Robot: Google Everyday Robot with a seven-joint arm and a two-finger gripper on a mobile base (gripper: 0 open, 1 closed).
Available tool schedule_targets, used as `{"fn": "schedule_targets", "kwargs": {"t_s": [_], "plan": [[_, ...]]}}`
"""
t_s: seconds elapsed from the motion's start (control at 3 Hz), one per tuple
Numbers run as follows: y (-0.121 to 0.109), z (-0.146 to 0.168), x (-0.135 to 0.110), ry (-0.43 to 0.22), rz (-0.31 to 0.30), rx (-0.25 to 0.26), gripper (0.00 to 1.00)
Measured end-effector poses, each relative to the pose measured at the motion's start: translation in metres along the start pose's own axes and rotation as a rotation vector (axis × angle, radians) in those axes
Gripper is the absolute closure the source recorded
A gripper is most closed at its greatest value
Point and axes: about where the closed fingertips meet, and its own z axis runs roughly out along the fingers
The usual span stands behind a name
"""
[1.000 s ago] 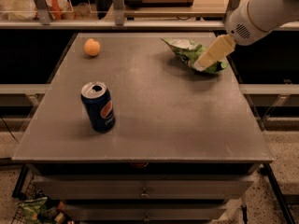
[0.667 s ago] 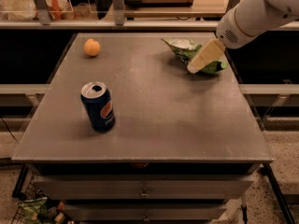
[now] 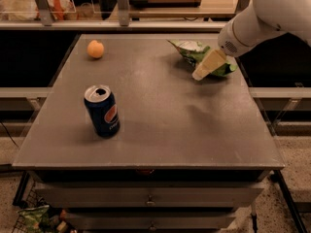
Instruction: Move green rice chip bag near orange
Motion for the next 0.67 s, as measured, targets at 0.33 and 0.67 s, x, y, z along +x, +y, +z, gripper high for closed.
{"fn": "schedule_targets", "kwargs": {"t_s": [0.33, 0.67], "plan": [[-0.007, 0.019, 0.010, 0.026, 0.018, -0.004, 0.18], [-0.007, 0.031, 0.025, 0.059, 0.037, -0.024, 0.41]]}}
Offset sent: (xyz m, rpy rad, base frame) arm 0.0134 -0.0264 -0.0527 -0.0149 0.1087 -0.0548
